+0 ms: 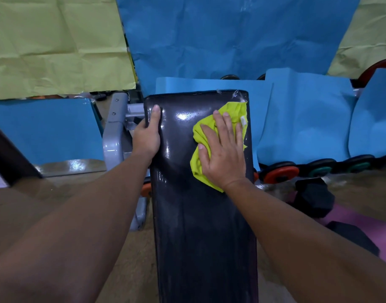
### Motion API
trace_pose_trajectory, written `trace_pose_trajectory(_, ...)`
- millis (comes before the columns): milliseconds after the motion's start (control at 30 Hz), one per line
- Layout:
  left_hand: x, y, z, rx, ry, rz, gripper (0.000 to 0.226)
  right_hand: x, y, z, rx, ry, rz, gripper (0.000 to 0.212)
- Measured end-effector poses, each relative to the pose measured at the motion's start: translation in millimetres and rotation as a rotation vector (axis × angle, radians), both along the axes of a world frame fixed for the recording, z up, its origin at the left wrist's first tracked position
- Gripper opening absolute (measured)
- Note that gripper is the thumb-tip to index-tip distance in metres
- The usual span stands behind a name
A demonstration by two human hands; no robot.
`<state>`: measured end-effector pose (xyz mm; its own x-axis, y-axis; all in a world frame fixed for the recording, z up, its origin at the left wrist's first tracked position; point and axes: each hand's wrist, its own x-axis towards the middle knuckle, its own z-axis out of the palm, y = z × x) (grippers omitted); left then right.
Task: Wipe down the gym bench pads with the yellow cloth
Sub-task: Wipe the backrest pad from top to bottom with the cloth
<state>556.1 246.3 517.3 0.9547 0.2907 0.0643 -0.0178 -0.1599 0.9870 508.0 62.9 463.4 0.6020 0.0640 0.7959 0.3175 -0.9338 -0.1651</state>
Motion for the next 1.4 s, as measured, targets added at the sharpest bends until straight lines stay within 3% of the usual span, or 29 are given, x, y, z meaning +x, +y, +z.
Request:
trace_pose_trajectory(200,-1.1,1.8,-3.5,0.049,-0.006,0.028,0.044,2.8,-13.5,7.4,0.078,0.018,-0.046,0.044)
trace_pose_trajectory(400,-5.3,-0.6,-0.1,0.051,-0.026,0.034,0.041,-12.2,-12.0,-12.5,-0.01,0.045,0.027,0.048)
trace_pose_trajectory(567,-6.5,-1.9,-2.5,0.06,-0.022,0.04,0.04,-0.6,-16.8,2.7,0.084,0.043,-0.034,0.053)
trace_pose_trajectory(733,-4.8,-1.7,0.7,0.059,-0.028,0.031,0.039,-18.5,-21.1,-17.7,-0.052,0.06,0.043,0.053)
trace_pose_trajectory(833,-4.1,0.6,-3.6,0.059,-0.024,0.03,0.041,-14.3,-34.1,-15.9,-0.027,0.061,0.046,0.052)
trace_pose_trajectory(967,-3.0,0.2,-5.8,0.045,-0.013,0.04,0.046,-10.3,-17.7,-8.6,0.046,0.081,0.001,0.054)
trace_pose_trajectory(1100,-3.9,-0.5,-1.6,0.037,-0.021,0.031,0.041,-21.5,-18.1,-19.9,-0.028,0.096,0.043,0.053)
trace_pose_trajectory(1300,-4.7,-0.3,-5.5,0.031,-0.021,0.039,0.043,-10.5,-11.3,-10.5,0.065,0.073,-0.03,0.053)
trace_pose_trajectory(1400,-3.5,0.6,-4.3,0.031,-0.011,0.037,0.045,-18.8,3.5,-15.3,0.011,0.08,-0.006,0.053)
